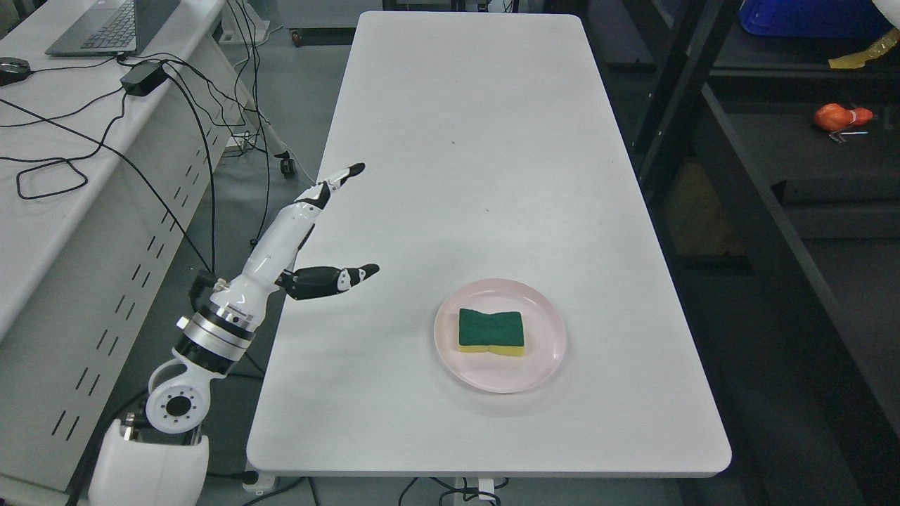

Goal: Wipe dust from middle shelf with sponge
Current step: 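Reach the left hand toward the green-and-yellow sponge on the pink plate, then close the left hand around the sponge and lift it off the plate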

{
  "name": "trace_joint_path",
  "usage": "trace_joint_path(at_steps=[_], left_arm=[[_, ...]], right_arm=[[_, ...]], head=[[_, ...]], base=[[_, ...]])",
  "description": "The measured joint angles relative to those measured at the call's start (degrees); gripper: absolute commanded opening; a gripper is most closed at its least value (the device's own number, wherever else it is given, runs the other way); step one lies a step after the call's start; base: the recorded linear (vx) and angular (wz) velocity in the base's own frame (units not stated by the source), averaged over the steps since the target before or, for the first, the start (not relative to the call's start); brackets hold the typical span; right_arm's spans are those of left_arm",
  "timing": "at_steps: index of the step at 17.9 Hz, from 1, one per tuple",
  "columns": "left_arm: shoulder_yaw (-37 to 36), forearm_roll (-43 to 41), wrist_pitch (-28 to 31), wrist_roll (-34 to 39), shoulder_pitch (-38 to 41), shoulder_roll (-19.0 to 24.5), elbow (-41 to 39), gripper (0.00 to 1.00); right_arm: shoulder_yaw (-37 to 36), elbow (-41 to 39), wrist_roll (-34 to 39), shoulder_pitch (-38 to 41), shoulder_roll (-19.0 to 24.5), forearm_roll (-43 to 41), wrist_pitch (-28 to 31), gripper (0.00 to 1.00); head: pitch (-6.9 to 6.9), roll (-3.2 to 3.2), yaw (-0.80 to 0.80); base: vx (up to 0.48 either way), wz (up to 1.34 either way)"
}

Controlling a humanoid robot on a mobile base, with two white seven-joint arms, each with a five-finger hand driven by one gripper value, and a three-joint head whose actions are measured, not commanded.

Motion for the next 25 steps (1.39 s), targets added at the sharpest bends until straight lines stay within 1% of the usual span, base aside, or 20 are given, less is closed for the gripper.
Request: trace_joint_path(at_steps=[5, 10, 14, 18, 25], left_arm=[[-7.7, -14.8, -5.6, -4.7, -4.7, 1.6, 0.8, 0.96], [-13.9, -25.9, -7.1, -7.2, -9.2, 2.5, 1.5, 0.96], [-18.4, -31.0, -7.3, -7.8, -13.0, 2.8, 2.5, 0.95], [-23.0, -33.8, -7.4, -8.3, -15.1, 2.7, 3.6, 0.95], [-28.6, -38.5, -7.5, -8.9, -16.5, 0.4, 6.5, 0.92]], right_arm=[[0.0, 0.0, 0.0, 0.0, 0.0, 0.0, 0.0, 1.0], [0.0, 0.0, 0.0, 0.0, 0.0, 0.0, 0.0, 1.0], [0.0, 0.0, 0.0, 0.0, 0.0, 0.0, 0.0, 1.0], [0.0, 0.0, 0.0, 0.0, 0.0, 0.0, 0.0, 1.0], [0.0, 0.0, 0.0, 0.0, 0.0, 0.0, 0.0, 1.0]], head=[[0.0, 0.0, 0.0], [0.0, 0.0, 0.0], [0.0, 0.0, 0.0], [0.0, 0.0, 0.0], [0.0, 0.0, 0.0]], base=[[0.0, 0.0], [0.0, 0.0], [0.0, 0.0], [0.0, 0.0], [0.0, 0.0]])
